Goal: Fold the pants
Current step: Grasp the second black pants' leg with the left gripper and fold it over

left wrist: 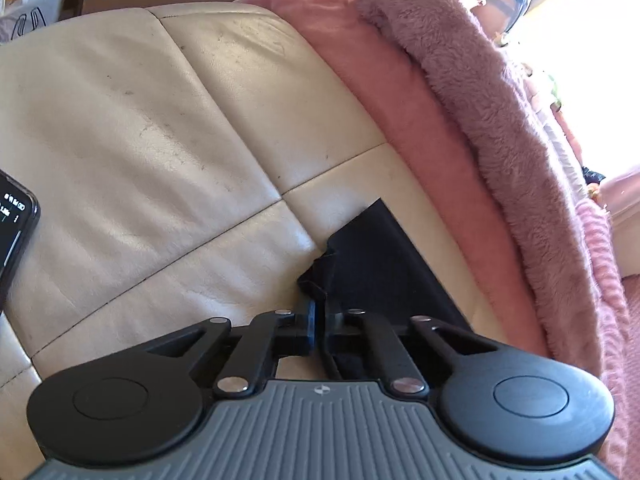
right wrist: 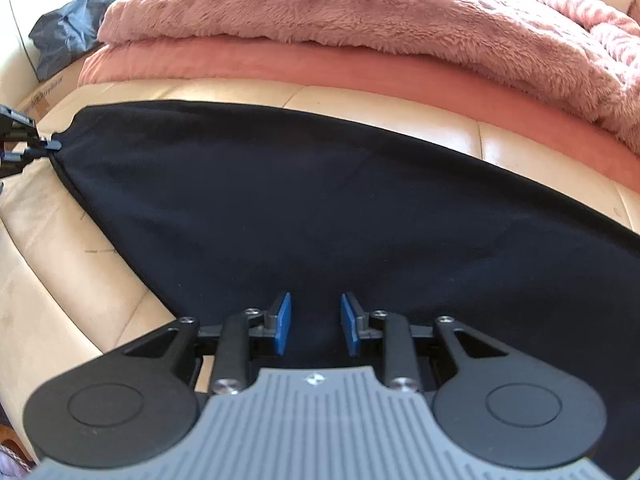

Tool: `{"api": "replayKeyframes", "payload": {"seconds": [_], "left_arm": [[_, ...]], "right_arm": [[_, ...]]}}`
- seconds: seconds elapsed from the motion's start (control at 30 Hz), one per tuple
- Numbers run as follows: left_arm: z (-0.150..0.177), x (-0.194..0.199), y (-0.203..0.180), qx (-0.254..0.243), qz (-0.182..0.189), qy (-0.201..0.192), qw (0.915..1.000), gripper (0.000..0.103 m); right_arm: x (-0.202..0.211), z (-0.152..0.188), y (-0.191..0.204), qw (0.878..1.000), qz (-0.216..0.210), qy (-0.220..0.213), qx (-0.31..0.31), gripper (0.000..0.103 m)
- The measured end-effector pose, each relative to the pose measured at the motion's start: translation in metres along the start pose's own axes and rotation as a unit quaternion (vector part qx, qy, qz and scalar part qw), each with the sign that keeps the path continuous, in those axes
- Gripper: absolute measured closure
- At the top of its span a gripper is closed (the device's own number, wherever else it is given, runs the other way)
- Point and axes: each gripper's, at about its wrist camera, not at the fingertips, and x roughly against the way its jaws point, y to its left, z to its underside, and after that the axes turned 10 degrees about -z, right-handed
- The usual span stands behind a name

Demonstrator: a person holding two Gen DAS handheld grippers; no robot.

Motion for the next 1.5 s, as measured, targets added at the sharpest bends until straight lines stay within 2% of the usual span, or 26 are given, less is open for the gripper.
{"api": "replayKeyframes", "payload": {"seconds": [0.13,0.23,0.3,0.37,0.47,0.6,0.67,0.7,0.77,0.83,0.93,0.97,1.0,1.03,1.1,1.2,1.27,1.33,1.4,1.47,1.5], "left_arm": [[0.000,0.017,-0.012,-0.013,0.014,-0.031,0.9993,0.100],[0.003,0.048,-0.034,-0.056,0.034,-0.066,0.9956,0.100],[0.008,0.073,-0.058,-0.100,0.052,-0.095,0.9890,0.100],[0.019,0.097,-0.083,-0.152,0.065,-0.122,0.9787,0.100],[0.048,0.130,-0.128,-0.235,0.085,-0.164,0.9543,0.100],[0.111,0.151,-0.192,-0.352,0.101,-0.208,0.9069,0.100],[0.147,0.149,-0.218,-0.405,0.105,-0.216,0.8822,0.100],[0.166,0.147,-0.225,-0.425,0.107,-0.214,0.8731,0.100],[0.206,0.136,-0.241,-0.464,0.111,-0.195,0.8569,0.100],[0.252,0.120,-0.246,-0.510,0.111,-0.165,0.8371,0.100],[0.313,0.083,-0.247,-0.571,0.100,-0.080,0.8107,0.100],[0.328,0.069,-0.244,-0.583,0.093,-0.044,0.8059,0.098],[0.337,0.059,-0.240,-0.588,0.085,-0.014,0.8042,0.096],[0.341,0.049,-0.237,-0.586,0.081,0.018,0.8062,0.094],[0.335,0.045,-0.228,-0.558,0.098,0.046,0.8230,0.091],[0.314,0.045,-0.225,-0.516,0.129,0.094,0.8418,0.082],[0.302,0.050,-0.227,-0.498,0.140,0.088,0.8513,0.076],[0.293,0.050,-0.231,-0.487,0.134,0.075,0.8599,0.075],[0.289,0.046,-0.238,-0.489,0.119,0.062,0.8616,0.072],[0.294,0.041,-0.249,-0.497,0.108,0.056,0.8589,0.059],[0.297,0.040,-0.250,-0.502,0.102,0.052,0.8570,0.058]], "right_arm": [[0.000,-0.002,-0.003,1.000,-0.003,0.005,-0.002,0.079],[0.003,-0.004,-0.003,1.000,-0.004,0.006,-0.006,0.079],[0.007,-0.005,-0.003,1.000,-0.011,0.000,-0.015,0.079],[0.015,-0.004,-0.006,0.999,-0.022,-0.014,-0.029,0.079],[0.030,0.000,-0.011,0.998,-0.014,-0.028,-0.045,0.079],[0.053,0.010,-0.020,0.997,-0.005,-0.043,-0.069,0.079],[0.066,0.017,-0.023,0.996,-0.001,-0.050,-0.078,0.079],[0.072,0.022,-0.024,0.995,-0.001,-0.056,-0.083,0.079],[0.084,0.029,-0.027,0.994,-0.003,-0.065,-0.091,0.079],[0.095,0.039,-0.030,0.993,-0.001,-0.071,-0.095,0.079],[0.105,0.053,-0.037,0.991,0.002,-0.072,-0.109,0.079],[0.106,0.057,-0.038,0.991,0.002,-0.070,-0.114,0.079],[0.107,0.063,-0.041,0.990,0.002,-0.067,-0.122,0.079],[0.107,0.068,-0.043,0.990,0.003,-0.065,-0.128,0.079],[0.108,0.077,-0.045,0.988,-0.002,-0.063,-0.138,0.079],[0.109,0.085,-0.042,0.988,-0.011,-0.066,-0.140,0.078],[0.107,0.086,-0.041,0.987,-0.017,-0.069,-0.143,0.079],[0.102,0.082,-0.040,0.986,-0.020,-0.074,-0.146,0.079],[0.098,0.079,-0.038,0.986,-0.022,-0.079,-0.145,0.079],[0.094,0.073,-0.036,0.986,-0.028,-0.082,-0.141,0.079],[0.091,0.071,-0.034,0.987,-0.030,-0.084,-0.137,0.079]]}}
